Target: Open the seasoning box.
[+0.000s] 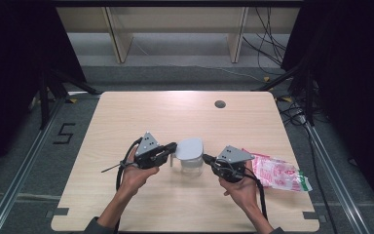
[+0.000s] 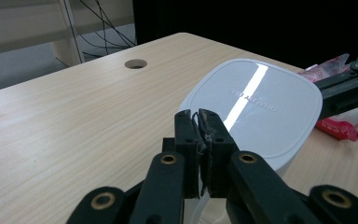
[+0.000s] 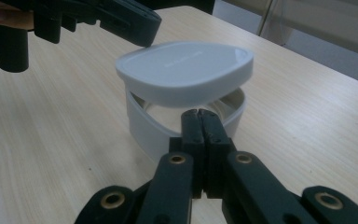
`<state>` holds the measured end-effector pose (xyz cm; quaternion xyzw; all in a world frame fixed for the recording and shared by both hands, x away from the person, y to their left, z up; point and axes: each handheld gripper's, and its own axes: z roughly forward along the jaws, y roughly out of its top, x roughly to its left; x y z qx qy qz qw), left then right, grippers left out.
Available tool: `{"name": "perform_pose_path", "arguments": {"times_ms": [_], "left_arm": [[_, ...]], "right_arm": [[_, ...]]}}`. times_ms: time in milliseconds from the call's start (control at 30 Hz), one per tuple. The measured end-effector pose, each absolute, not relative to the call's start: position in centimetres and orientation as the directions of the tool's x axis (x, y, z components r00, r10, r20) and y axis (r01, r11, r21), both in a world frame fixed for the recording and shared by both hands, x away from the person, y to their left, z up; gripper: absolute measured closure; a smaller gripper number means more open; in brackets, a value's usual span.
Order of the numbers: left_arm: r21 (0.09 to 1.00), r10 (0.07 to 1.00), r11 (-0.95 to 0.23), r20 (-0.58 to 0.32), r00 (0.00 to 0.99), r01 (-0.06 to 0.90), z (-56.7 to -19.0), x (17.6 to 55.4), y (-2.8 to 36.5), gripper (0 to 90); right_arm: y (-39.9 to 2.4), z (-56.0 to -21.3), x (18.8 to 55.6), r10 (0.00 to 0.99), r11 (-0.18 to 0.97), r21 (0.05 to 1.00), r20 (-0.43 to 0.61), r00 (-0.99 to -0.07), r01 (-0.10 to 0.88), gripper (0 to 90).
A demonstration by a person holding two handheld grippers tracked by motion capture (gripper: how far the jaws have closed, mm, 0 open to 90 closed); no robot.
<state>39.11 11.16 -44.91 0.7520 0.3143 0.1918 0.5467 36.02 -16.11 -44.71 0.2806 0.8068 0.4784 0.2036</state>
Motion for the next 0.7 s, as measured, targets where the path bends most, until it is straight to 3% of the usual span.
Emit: {"name": "perform_pose_path", "arguments": {"times_ms": [33,267,433,500,700], "left_arm": [[0.943,0.682,-0.206,-0.053,0.729,0.262,-44.9,39.1,11.2,85.8],[0.941,0.684,-0.182,-0.087,0.725,0.284,-44.9,39.2,11.5,77.3],[0.94,0.671,-0.182,-0.097,0.735,0.289,-44.6,39.1,12.3,62.8],[0.938,0.679,-0.198,-0.077,0.73,0.283,-44.6,38.9,12.7,49.7],[0.929,0.699,-0.223,-0.06,0.712,0.297,-45.1,37.7,13.9,33.1]], "right_arm": [[-16.0,-44.6,36.2,0.641,0.387,0.895,-0.089,-0.763,0.221,90.0],[-15.4,-43.8,36.1,0.643,0.386,0.9,-0.103,-0.758,0.205,90.0],[-14.9,-43.7,36.3,0.637,0.382,0.902,-0.1,-0.765,0.2,90.0],[-14.5,-43.6,36.3,0.633,0.376,0.904,-0.092,-0.768,0.202,90.0],[-13.8,-43.2,36.5,0.618,0.384,0.906,-0.108,-0.778,0.179,90.0]]}}
